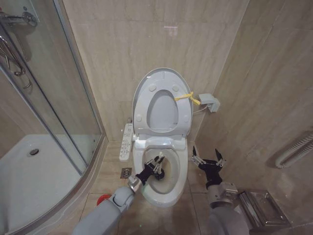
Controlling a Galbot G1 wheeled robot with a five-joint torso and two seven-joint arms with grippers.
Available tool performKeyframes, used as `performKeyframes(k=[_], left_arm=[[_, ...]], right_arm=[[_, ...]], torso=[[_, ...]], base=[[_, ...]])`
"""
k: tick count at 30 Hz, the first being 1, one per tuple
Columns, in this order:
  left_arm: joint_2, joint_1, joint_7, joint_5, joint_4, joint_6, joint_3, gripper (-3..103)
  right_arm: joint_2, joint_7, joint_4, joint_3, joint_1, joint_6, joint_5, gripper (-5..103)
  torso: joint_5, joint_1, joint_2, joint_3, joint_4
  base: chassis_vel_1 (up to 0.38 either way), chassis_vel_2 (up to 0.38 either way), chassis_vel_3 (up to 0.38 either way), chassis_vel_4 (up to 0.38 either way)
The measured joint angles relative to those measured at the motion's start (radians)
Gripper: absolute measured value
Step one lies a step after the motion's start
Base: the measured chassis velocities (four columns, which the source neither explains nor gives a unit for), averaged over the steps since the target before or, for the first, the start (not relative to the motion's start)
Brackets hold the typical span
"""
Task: Open the toilet lid, clean the toilet bowl with a toilet brush, close the toilet lid, and flush.
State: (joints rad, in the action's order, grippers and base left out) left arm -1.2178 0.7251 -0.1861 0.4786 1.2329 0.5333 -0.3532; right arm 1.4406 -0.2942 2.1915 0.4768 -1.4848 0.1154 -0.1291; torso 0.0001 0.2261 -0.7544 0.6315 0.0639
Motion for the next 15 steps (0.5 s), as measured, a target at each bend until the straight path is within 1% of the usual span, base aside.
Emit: performKeyframes(k=[1, 4, 5, 8, 15], left_arm=[[0.000, 0.000, 0.000, 0.000, 0.000, 0.000, 0.000, 19], [-0.039, -0.032, 0.004, 0.003, 0.002, -0.009, -0.026, 19], [-0.039, -0.032, 0.004, 0.003, 0.002, -0.009, -0.026, 19], [-0.069, -0.054, 0.005, 0.007, -0.004, -0.017, -0.047, 19], [-0.082, -0.061, 0.004, 0.028, 0.001, -0.028, -0.074, 19]], right_arm=[[0.000, 0.000, 0.000, 0.000, 0.000, 0.000, 0.000, 100], [0.000, 0.000, 0.000, 0.000, 0.000, 0.000, 0.000, 100], [0.000, 0.000, 0.000, 0.000, 0.000, 0.000, 0.000, 100], [0.000, 0.000, 0.000, 0.000, 0.000, 0.000, 0.000, 100], [0.000, 0.000, 0.000, 0.000, 0.000, 0.000, 0.000, 100]], torso=[[0.0000, 0.000, 0.000, 0.000, 0.0000], [0.0000, 0.000, 0.000, 0.000, 0.0004], [0.0000, 0.000, 0.000, 0.000, 0.0004], [0.0001, 0.000, 0.000, 0.000, 0.0004], [0.0000, 0.000, 0.000, 0.000, 0.0002]], base=[[0.000, 0.000, 0.000, 0.000], [0.000, 0.000, 0.000, 0.000], [0.000, 0.000, 0.000, 0.000], [0.000, 0.000, 0.000, 0.000], [0.000, 0.000, 0.000, 0.000]])
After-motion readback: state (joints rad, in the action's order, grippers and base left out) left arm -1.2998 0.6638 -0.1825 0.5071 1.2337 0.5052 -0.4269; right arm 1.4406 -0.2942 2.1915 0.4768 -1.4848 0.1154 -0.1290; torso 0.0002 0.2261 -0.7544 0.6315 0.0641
